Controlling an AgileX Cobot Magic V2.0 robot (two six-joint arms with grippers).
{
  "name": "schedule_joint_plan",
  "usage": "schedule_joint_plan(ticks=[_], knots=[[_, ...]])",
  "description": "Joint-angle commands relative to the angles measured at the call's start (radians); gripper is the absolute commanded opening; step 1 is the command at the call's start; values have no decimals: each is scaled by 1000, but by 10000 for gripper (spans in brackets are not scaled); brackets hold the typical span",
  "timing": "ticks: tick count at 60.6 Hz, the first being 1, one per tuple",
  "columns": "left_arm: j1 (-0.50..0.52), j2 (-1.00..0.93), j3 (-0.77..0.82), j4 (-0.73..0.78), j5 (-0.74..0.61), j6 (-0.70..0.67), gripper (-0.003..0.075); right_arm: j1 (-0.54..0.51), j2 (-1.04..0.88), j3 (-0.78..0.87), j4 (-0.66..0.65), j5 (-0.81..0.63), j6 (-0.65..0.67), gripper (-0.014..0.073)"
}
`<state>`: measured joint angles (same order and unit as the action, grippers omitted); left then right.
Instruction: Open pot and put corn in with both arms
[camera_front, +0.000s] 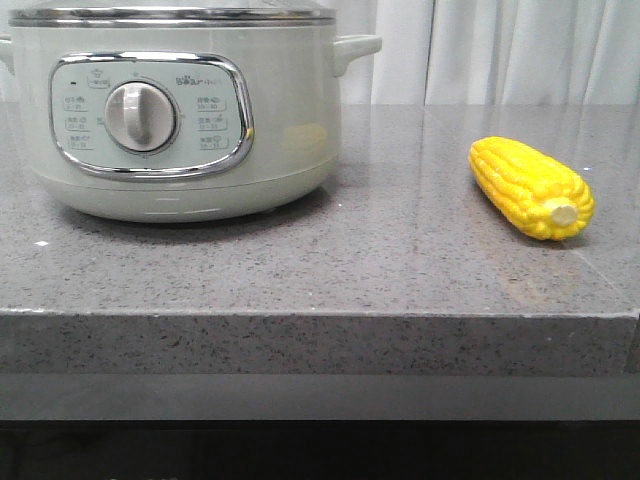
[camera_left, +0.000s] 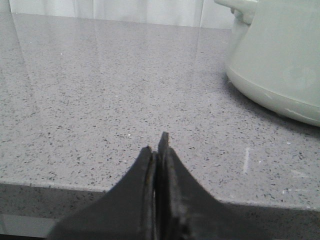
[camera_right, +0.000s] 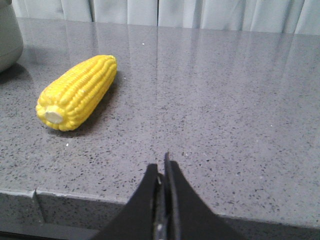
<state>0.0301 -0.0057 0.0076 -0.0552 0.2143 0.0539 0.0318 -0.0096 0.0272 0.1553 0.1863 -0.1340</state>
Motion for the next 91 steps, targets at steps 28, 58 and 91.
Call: schedule_joint_plan(ticks=[28, 58, 91], knots=[[1, -14, -101, -3, -144, -14, -19, -8, -20, -147, -5, 16, -1, -68], [1, 451, -657, -1, 121, -14, -18, -8, 418, -634, -5, 90, -1, -68], [1, 470, -657, 1, 104, -12, 673, -8, 473, -648, -5, 89, -1, 622]])
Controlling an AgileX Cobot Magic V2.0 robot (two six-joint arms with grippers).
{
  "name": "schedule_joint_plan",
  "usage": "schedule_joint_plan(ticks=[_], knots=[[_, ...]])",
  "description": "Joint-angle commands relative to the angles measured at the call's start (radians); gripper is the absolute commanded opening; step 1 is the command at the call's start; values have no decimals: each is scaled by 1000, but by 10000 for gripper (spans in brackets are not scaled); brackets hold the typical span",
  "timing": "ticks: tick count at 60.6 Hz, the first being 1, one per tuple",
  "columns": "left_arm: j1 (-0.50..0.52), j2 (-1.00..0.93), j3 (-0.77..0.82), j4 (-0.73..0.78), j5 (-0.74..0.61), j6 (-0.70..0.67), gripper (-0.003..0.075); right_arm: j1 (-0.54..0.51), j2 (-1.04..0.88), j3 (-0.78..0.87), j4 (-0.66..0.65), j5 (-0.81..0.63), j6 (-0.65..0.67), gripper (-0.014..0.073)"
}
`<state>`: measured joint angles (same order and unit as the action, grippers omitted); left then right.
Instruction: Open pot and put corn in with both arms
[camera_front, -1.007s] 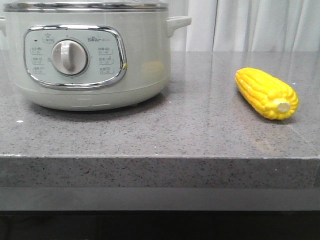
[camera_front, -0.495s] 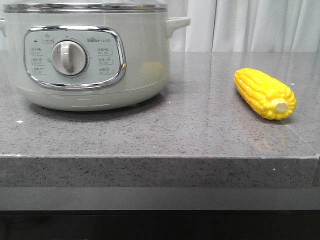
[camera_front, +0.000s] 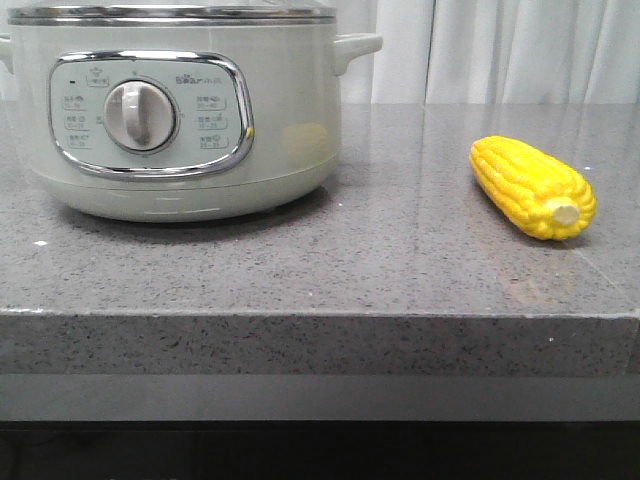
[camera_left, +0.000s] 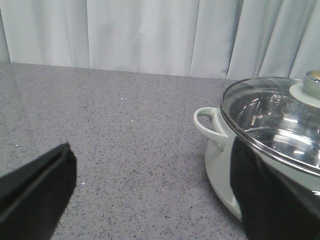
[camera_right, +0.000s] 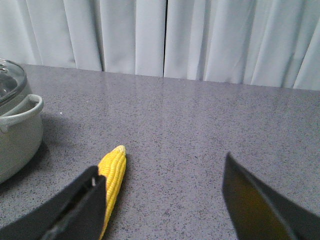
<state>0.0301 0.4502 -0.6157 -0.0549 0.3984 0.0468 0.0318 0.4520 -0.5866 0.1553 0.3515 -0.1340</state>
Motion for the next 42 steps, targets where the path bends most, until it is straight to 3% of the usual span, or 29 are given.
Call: schedule_joint_plan(ticks=[1, 10, 17, 42], knots=[[1, 14, -34, 1, -84, -5, 671, -8, 12, -34, -5, -76, -1, 623], [1, 23, -43, -67, -107, 6, 633, -8, 12, -34, -5, -76, -1, 622], [-21, 118, -129, -71, -20, 32, 617, -8, 12, -34, -5, -73, -1, 622], [-303, 697, -745, -71, 289, 32, 617, -8, 12, -34, -5, -73, -1, 622]])
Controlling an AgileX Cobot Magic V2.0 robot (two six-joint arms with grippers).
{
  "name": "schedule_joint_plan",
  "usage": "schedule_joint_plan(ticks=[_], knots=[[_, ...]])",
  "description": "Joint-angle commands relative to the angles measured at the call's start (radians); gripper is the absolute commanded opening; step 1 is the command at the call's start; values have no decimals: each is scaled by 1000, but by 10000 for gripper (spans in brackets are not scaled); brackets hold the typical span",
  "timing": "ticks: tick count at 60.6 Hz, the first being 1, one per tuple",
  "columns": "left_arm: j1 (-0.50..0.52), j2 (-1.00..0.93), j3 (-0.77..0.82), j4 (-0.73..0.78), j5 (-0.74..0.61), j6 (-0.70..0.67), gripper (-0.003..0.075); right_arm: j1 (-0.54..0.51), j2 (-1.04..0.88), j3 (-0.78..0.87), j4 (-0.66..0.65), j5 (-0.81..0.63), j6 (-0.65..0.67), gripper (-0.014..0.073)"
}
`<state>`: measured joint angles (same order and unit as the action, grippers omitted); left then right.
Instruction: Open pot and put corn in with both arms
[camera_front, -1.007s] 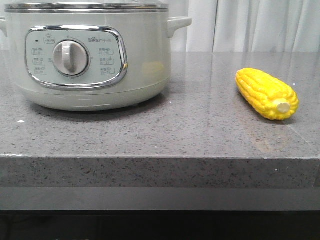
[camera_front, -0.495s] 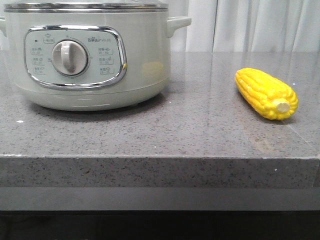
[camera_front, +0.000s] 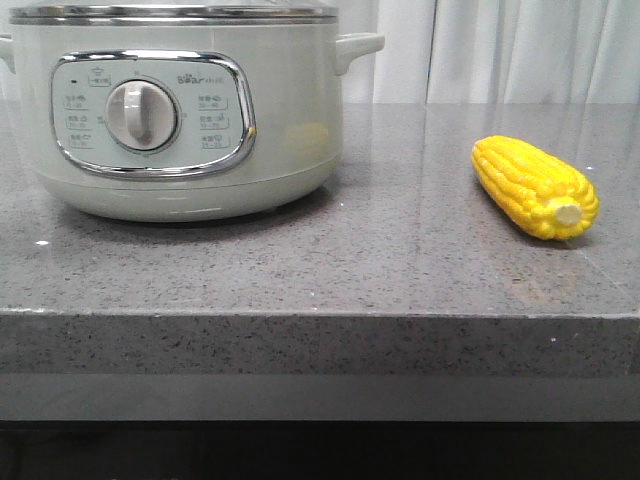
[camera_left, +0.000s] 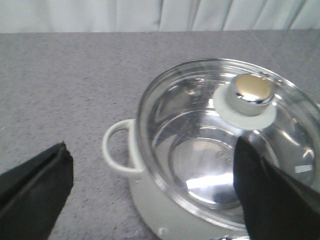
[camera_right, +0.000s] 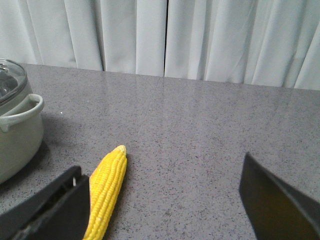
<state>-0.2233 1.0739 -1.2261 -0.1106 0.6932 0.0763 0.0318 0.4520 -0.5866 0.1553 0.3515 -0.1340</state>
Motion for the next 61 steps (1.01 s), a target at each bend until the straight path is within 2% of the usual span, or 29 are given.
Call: schedule_joint_plan(ticks=[1, 17, 27, 44, 49, 61], knots=[[-58, 100, -157, -15, 6, 3, 617, -8, 12, -34, -5, -73, -1, 622], [-159, 419, -549, -23, 216, 3, 617, -8, 12, -34, -5, -73, -1, 622], [-171, 538, -679, -36, 280, 3, 617, -8, 12, -34, -5, -73, -1, 622], [-173, 607, -699, -53, 316, 3, 611, -8, 12, -34, -5, -72, -1, 622], [-173, 611, -699, -53, 328, 3, 570, -8, 12, -34, -5, -72, -1, 622], [-173, 611, -699, -53, 336, 3, 414, -8, 12, -34, -5, -72, -1, 622]])
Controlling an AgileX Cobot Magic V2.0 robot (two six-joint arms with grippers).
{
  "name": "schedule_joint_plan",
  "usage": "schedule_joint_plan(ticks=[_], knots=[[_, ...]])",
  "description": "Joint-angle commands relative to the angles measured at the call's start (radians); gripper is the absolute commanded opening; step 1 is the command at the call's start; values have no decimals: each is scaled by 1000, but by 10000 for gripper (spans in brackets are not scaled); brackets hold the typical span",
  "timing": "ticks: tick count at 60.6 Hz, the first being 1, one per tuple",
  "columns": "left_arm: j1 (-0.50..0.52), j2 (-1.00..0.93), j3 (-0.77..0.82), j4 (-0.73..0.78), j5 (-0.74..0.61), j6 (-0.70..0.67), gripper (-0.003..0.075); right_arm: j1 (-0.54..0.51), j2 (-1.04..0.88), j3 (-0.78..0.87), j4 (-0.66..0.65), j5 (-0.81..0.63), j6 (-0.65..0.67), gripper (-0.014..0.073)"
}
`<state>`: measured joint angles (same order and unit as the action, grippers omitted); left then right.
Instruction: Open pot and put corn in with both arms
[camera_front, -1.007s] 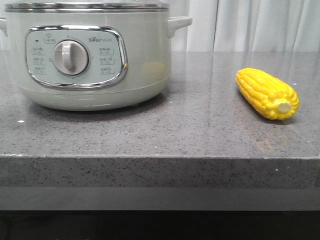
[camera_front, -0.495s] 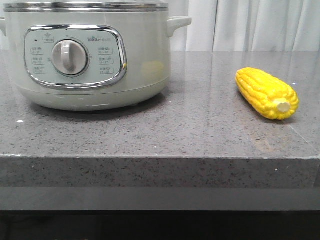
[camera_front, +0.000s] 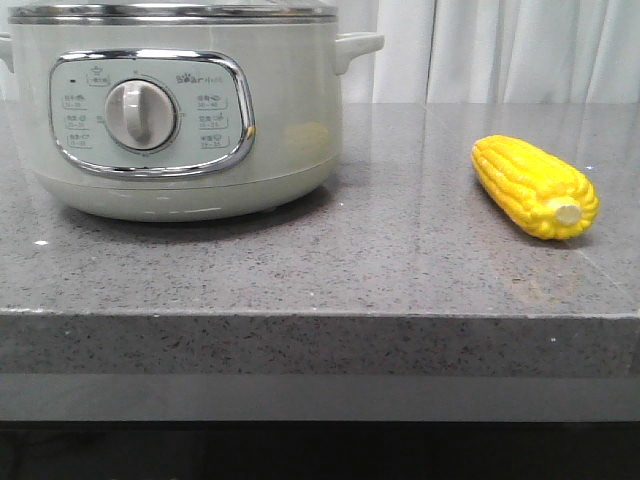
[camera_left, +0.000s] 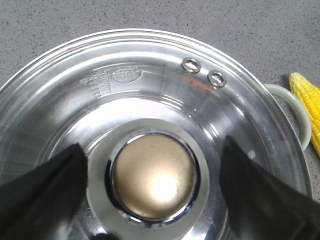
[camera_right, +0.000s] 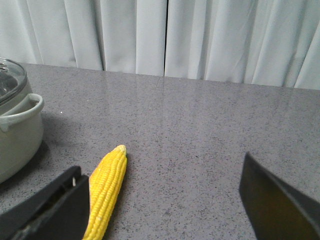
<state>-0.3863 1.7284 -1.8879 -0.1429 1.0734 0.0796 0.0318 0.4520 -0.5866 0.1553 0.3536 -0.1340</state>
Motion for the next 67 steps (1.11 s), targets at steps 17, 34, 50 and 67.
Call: schedule_joint_plan(ticks=[17, 34, 50, 67], knots=[[-10, -43, -38, -21, -40, 0, 266, -8, 12, -34, -5, -74, -1, 622], [-10, -75, -91, -21, -42, 0, 253, -8, 12, -34, -5, -77, -1, 622], [-11, -213, -79, -21, -32, 19, 253, -8, 12, -34, -5, -79, -1, 622], [-11, -476, 246, -21, -92, 25, 253, -8, 60, -34, -5, -76, -1, 622]])
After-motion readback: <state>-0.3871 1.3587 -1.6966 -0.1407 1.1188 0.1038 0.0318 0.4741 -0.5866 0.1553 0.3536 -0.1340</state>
